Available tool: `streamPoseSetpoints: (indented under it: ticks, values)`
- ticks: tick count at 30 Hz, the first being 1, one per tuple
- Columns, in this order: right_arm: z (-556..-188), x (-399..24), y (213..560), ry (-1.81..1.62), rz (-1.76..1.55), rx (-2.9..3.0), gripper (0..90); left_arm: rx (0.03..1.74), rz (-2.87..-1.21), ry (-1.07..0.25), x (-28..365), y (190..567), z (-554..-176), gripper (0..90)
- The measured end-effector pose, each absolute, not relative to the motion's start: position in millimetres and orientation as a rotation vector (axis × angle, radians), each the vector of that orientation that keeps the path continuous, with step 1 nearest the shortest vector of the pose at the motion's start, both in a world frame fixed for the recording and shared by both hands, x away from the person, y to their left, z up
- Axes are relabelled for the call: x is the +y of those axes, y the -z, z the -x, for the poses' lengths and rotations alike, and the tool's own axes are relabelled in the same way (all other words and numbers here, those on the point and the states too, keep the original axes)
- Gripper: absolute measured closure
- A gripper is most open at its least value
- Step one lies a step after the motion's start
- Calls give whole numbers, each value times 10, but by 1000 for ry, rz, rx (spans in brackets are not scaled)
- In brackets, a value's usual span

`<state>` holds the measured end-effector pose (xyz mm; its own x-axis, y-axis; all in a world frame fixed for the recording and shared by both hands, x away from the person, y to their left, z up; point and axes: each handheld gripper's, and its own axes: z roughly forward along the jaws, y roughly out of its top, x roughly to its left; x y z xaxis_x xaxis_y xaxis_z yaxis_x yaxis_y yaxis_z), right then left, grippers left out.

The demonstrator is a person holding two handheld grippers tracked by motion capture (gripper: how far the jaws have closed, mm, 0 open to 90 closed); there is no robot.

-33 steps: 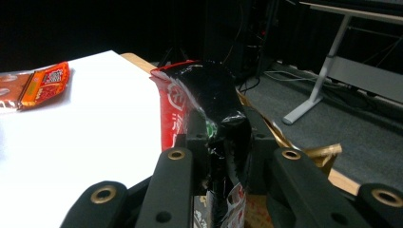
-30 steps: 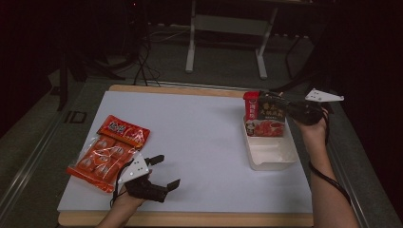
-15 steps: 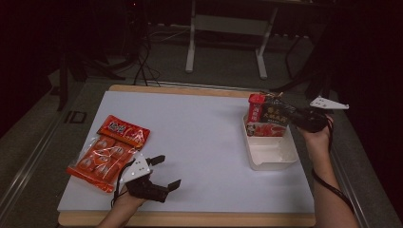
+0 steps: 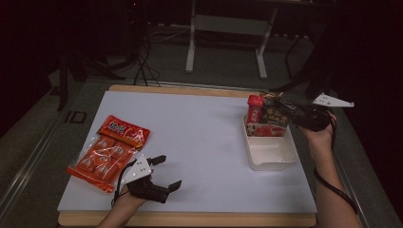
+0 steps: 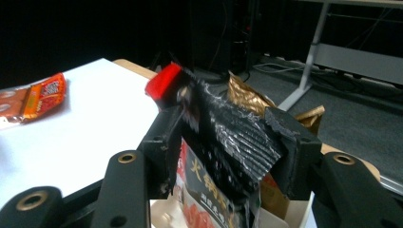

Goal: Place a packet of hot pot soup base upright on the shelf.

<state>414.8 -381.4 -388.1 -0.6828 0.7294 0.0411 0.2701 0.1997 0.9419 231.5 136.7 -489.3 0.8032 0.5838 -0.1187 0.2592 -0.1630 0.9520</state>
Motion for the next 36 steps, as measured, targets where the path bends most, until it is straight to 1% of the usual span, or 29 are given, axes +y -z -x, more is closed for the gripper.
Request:
streamPoseSetpoints:
  ticks: [5, 9, 10, 11, 13, 14, 15, 16, 17, 18, 19, 20, 23, 26, 29, 30, 32, 36]
  values:
    - [-4093, -3791, 3786, -1508, -899, 2054, 451, 657, -1752, -330, 1372, 4889, -2316, 21]
    - [-4037, -3735, 3723, -1502, -884, 2052, 377, 657, -1765, -343, 1370, 4886, -2315, 20]
    - [-4037, -3735, 3723, -1502, -884, 2052, 377, 657, -1765, -343, 1370, 4886, -2315, 20]
    - [-4020, -3711, 3710, -1486, -878, 2048, 349, 653, -1766, -348, 1367, 4886, -2314, 20]
    - [-3968, -3632, 3691, -1459, -859, 2047, 238, 649, -1773, -369, 1362, 4885, -2312, 21]
    - [-3968, -3632, 3691, -1459, -859, 2047, 238, 649, -1773, -369, 1362, 4885, -2312, 21]
    - [-3941, -3586, 3682, -1460, -855, 2043, 186, 655, -1771, -370, 1365, 4877, -2314, 21]
    - [-3941, -3586, 3682, -1460, -855, 2043, 186, 655, -1771, -370, 1365, 4877, -2314, 21]
    - [-3929, -3567, 3678, -1469, -853, 2048, 164, 658, -1754, -389, 1367, 4868, -2306, 21]
    - [-3901, -3529, 3666, -1460, -853, 2033, 137, 662, -1741, -382, 1375, 4855, -2304, 30]
    - [-3901, -3529, 3666, -1460, -853, 2033, 137, 664, -1730, -369, 1384, 4844, -2304, 30]
    - [-3871, -3517, 3653, -1481, -840, 2029, 140, 672, -1721, -352, 1395, 4830, -2304, 57]
    - [-3824, -3511, 3637, -1528, -832, 2022, 144, 728, -1727, -317, 1429, 4778, -2297, 56]
    - [-3736, -3482, 3602, -1543, -815, 2014, 154, 769, -1757, -278, 1445, 4710, -2299, 31]
    - [-3576, -3411, 3532, -1535, -751, 2020, 173, 765, -1798, -297, 1449, 4645, -2298, 29]
    - [-3535, -3401, 3516, -1568, -739, 2017, 177, 746, -1807, -282, 1459, 4611, -2296, 29]
    - [-3456, -3379, 3486, -1593, -711, 2008, 181, 737, -1821, -329, 1467, 4583, -2277, 33]
    - [-3278, -3335, 3431, -1655, -644, 1977, 179, 731, -1813, -370, 1540, 4519, -2247, 73]
